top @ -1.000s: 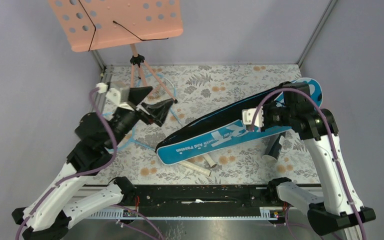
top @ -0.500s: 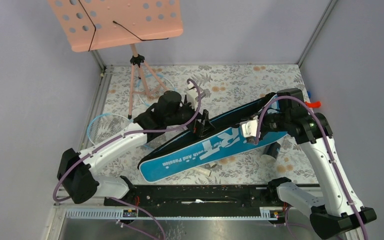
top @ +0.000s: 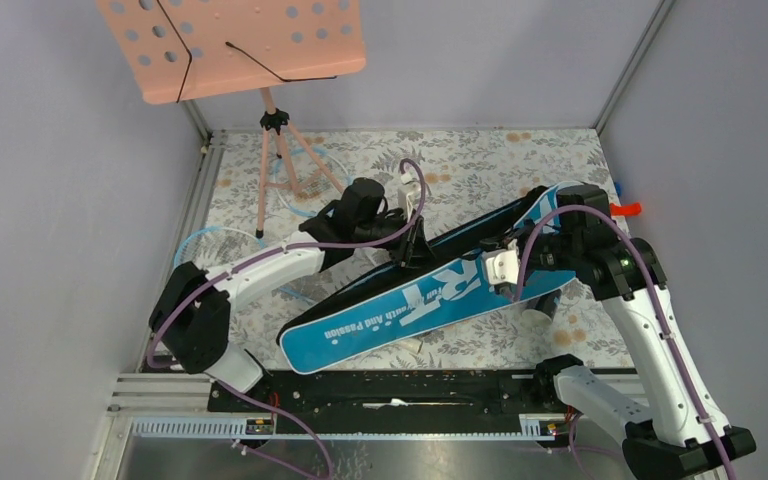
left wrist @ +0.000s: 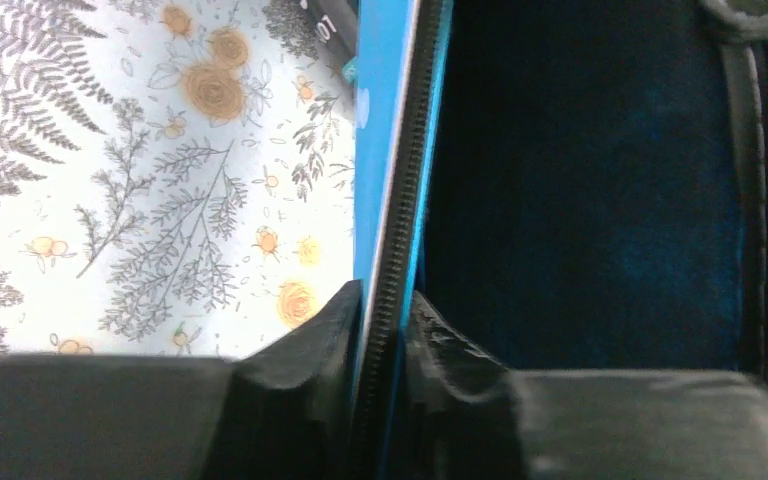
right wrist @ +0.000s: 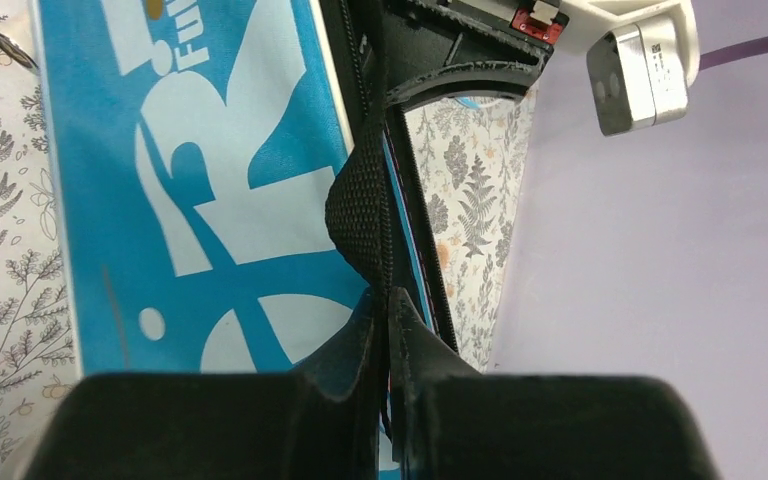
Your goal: Pack up the badminton gear
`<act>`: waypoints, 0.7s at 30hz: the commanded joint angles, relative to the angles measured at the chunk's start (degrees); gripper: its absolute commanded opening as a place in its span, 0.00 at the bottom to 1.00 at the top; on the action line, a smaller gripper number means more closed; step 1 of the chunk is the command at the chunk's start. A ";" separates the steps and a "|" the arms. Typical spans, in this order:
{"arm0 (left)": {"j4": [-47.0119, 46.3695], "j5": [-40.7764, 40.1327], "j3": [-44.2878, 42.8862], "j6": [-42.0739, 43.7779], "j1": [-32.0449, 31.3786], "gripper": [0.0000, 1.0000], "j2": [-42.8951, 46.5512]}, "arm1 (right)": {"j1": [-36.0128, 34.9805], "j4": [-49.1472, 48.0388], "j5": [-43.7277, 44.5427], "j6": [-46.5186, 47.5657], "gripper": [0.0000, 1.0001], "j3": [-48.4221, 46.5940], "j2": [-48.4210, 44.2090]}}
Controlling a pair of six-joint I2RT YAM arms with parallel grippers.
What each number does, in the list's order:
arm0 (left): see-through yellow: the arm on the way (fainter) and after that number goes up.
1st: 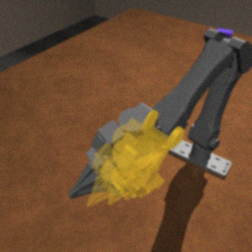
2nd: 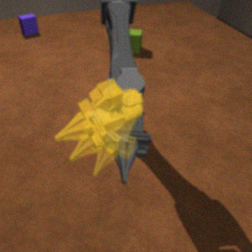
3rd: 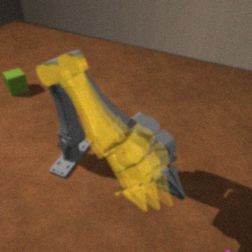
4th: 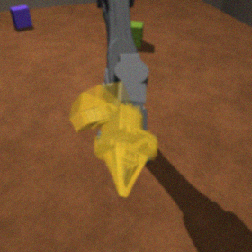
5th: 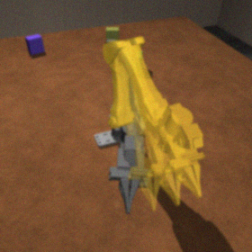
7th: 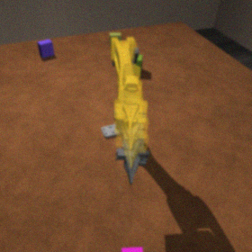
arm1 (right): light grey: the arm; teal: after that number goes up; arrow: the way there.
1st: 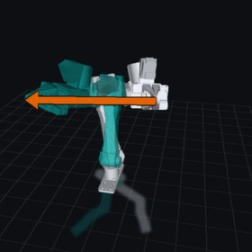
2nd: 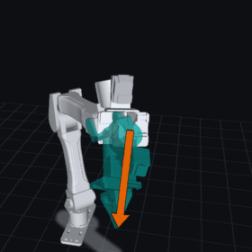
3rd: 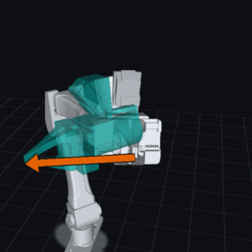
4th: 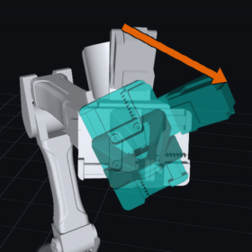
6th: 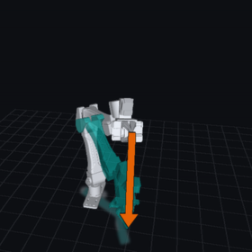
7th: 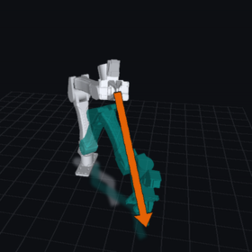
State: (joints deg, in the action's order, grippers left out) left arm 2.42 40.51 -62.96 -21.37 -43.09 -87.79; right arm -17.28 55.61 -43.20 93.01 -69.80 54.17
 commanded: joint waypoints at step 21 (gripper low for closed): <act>10.23 -55.29 11.17 3.14 -0.21 0.00 37.29 | -0.57 -61.96 2.41 -84.24 0.99 14.59 -1.94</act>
State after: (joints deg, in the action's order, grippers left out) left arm 12.25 -6.79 -52.86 -16.93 -43.33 -54.52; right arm -17.63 20.01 -45.06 54.04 -57.10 51.90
